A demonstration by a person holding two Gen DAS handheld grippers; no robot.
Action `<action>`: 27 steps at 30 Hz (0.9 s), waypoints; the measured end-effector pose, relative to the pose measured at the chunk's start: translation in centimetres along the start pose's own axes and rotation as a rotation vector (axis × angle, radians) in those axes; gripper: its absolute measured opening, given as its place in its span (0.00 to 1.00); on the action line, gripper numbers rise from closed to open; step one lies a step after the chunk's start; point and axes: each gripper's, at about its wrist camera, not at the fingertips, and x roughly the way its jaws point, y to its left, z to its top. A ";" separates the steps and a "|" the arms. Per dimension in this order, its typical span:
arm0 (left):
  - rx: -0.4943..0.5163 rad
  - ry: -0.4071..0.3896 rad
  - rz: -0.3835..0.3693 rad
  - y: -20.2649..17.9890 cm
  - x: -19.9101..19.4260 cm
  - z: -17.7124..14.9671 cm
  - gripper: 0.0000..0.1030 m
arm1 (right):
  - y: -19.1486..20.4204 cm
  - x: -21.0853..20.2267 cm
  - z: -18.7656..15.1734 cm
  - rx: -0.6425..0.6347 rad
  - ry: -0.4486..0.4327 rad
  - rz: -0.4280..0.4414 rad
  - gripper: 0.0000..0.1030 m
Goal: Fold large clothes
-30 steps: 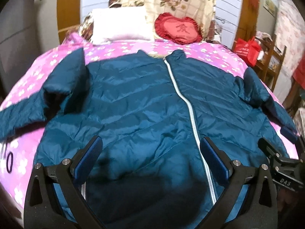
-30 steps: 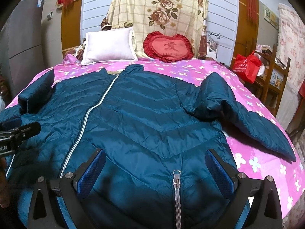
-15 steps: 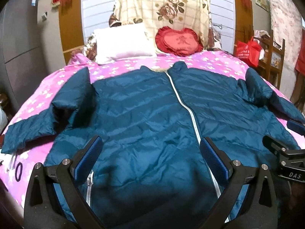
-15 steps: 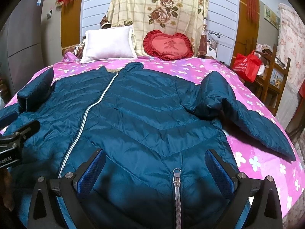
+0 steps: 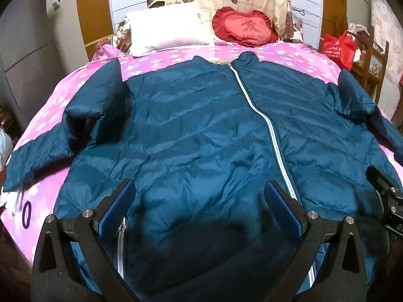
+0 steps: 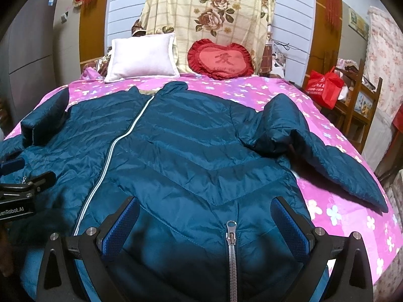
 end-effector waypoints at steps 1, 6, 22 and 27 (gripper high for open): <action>0.005 -0.006 0.006 -0.1 -0.1 0.0 1.00 | 0.1 0.0 0.1 -0.001 0.002 -0.001 1.00; 0.021 -0.003 0.024 -0.3 -0.1 -0.3 1.00 | 0.1 -0.1 0.1 -0.002 0.001 0.000 1.00; 0.006 0.024 0.021 0.1 0.4 -0.3 1.00 | 0.4 0.1 0.2 0.004 0.004 0.004 1.00; 0.001 0.027 0.021 0.1 0.4 -0.3 1.00 | 0.3 0.0 0.2 0.006 0.000 0.005 1.00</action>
